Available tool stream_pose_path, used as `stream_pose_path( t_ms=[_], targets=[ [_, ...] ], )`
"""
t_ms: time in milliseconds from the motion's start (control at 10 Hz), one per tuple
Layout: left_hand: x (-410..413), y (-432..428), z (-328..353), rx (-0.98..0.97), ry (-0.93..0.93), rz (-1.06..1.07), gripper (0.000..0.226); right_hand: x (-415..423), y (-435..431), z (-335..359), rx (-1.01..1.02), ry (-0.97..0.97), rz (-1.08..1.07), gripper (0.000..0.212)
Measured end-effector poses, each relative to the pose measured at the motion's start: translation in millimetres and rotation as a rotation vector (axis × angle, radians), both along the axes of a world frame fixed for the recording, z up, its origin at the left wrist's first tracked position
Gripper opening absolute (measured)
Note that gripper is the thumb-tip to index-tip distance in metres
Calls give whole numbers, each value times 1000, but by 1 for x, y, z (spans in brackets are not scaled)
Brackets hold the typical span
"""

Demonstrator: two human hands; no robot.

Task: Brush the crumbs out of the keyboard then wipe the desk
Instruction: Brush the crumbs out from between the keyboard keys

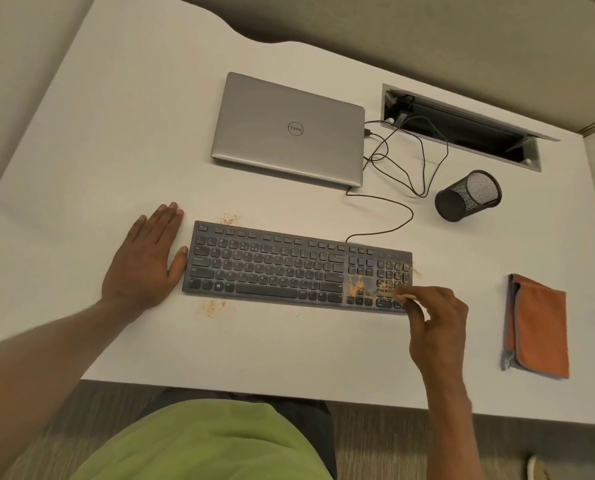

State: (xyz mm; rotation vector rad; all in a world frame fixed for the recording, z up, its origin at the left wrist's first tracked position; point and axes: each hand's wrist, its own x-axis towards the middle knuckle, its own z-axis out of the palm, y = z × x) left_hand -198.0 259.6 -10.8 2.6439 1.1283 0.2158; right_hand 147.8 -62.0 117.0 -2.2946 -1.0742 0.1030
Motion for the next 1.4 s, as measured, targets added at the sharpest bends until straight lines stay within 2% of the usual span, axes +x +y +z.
stream_pose_path(
  t_ms=[200,500,700,900,1200,1400],
  targets=[
    [0,0,1,-2,4,-2,71,-6,21,0,92,58,-56,29],
    [0,-1,1,-4,-5,6,71,-20,4,1,-37,4,3,31],
    [0,-1,2,-3,-2,4,71,-16,18,2,78,33,-38,29],
    [0,-1,2,-2,2,7,71,-19,10,-4,-25,-9,10,32],
    [1,-1,1,-7,11,7,71,-21,22,3,67,26,10,27],
    [1,-1,1,-3,7,8,71,-24,23,0,-27,-32,81,30]
  ],
)
